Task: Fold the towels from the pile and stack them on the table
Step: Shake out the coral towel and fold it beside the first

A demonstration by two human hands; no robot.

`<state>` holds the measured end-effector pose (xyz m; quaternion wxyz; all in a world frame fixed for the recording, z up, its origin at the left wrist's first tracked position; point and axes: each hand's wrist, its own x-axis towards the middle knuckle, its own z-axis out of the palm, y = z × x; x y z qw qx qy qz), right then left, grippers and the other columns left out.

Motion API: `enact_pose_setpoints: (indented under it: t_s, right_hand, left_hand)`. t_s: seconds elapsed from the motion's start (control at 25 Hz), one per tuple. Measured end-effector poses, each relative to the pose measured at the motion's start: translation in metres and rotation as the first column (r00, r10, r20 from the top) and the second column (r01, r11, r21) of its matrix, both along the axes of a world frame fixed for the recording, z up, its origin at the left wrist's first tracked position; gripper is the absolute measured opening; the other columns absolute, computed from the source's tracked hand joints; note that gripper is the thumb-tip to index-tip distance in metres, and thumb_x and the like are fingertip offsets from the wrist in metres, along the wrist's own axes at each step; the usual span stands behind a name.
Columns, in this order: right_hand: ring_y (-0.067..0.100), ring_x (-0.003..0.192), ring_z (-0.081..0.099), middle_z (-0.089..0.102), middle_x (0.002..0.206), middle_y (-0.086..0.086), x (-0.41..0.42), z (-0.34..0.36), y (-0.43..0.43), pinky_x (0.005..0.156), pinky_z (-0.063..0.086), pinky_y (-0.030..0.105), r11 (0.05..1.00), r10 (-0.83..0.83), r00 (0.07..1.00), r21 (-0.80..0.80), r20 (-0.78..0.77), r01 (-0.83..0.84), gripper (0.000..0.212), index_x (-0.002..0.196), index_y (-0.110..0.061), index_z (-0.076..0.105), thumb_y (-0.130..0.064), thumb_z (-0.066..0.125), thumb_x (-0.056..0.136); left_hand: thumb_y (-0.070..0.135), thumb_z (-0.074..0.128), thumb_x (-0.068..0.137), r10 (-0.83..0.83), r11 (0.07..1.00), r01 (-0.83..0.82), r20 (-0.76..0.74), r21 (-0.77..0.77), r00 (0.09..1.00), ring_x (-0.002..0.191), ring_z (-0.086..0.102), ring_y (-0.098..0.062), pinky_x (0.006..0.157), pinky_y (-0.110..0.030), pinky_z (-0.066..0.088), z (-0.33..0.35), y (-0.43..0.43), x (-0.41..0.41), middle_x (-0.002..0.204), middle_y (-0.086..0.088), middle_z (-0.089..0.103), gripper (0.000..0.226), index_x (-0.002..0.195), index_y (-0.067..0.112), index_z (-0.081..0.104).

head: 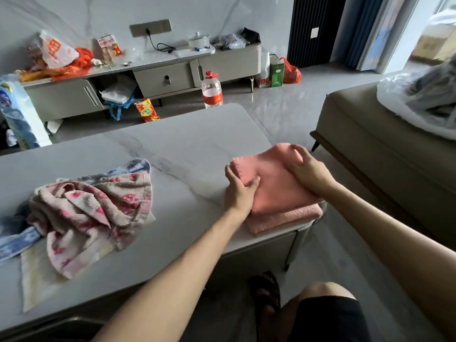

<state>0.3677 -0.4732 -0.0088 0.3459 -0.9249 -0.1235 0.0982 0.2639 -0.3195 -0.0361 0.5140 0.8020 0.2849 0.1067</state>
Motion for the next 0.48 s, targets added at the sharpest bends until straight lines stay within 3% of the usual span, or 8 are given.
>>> enact_pose_setpoints:
  t_s: [0.08, 0.28, 0.4, 0.48]
  right_hand:
    - [0.042, 0.117, 0.054, 0.057, 0.13, 0.021, -0.001, -0.036, -0.001, 0.097, 0.043, 0.046, 0.998, 0.029, 1.0, -0.056, -0.004, -0.029, 0.058, 0.146, -0.04, 0.03, -0.055, 0.048, 0.093]
    - [0.042, 0.119, 0.051, 0.053, 0.131, 0.019, 0.013, -0.049, 0.004, 0.099, 0.04, 0.046, 0.996, 0.047, 0.996, -0.083, 0.071, -0.041, 0.057, 0.149, -0.036, 0.028, -0.054, 0.041, 0.096]
    - [0.041, 0.121, 0.05, 0.049, 0.134, 0.018, 0.012, -0.051, 0.001, 0.1, 0.04, 0.047, 0.988, 0.041, 0.997, -0.149, 0.062, -0.031, 0.057, 0.15, -0.034, 0.026, -0.055, 0.035, 0.098]
    - [0.04, 0.124, 0.045, 0.043, 0.138, 0.018, 0.009, -0.05, 0.003, 0.102, 0.037, 0.047, 0.961, 0.073, 0.981, -0.275, 0.177, -0.022, 0.055, 0.15, -0.031, 0.025, -0.052, 0.033, 0.099]
  left_hand:
    - [0.037, 0.062, 0.092, 0.004, 0.998, 0.0, -0.072, 0.057, 0.997, 0.124, 0.053, -0.036, 0.093, -0.033, 0.043, -0.022, -0.003, -0.001, 0.143, -0.016, 0.05, 0.087, 0.154, 0.013, 0.006]
    - [0.033, 0.063, 0.092, 0.047, 0.997, -0.047, 0.008, 0.067, 0.999, 0.12, 0.057, -0.033, 0.087, -0.028, 0.043, -0.03, 0.003, 0.001, 0.14, -0.013, 0.053, 0.084, 0.154, 0.018, 0.008]
    - [0.034, 0.062, 0.092, 0.028, 0.993, -0.025, -0.027, 0.118, 0.999, 0.115, 0.059, -0.035, 0.084, -0.032, 0.045, -0.029, -0.001, 0.0, 0.136, -0.014, 0.056, 0.083, 0.153, 0.017, 0.009]
    - [0.037, 0.059, 0.092, 0.025, 0.963, 0.002, -0.095, 0.27, 0.995, 0.116, 0.057, -0.037, 0.086, -0.035, 0.046, -0.025, -0.001, -0.003, 0.136, -0.018, 0.052, 0.081, 0.153, 0.014, 0.011]
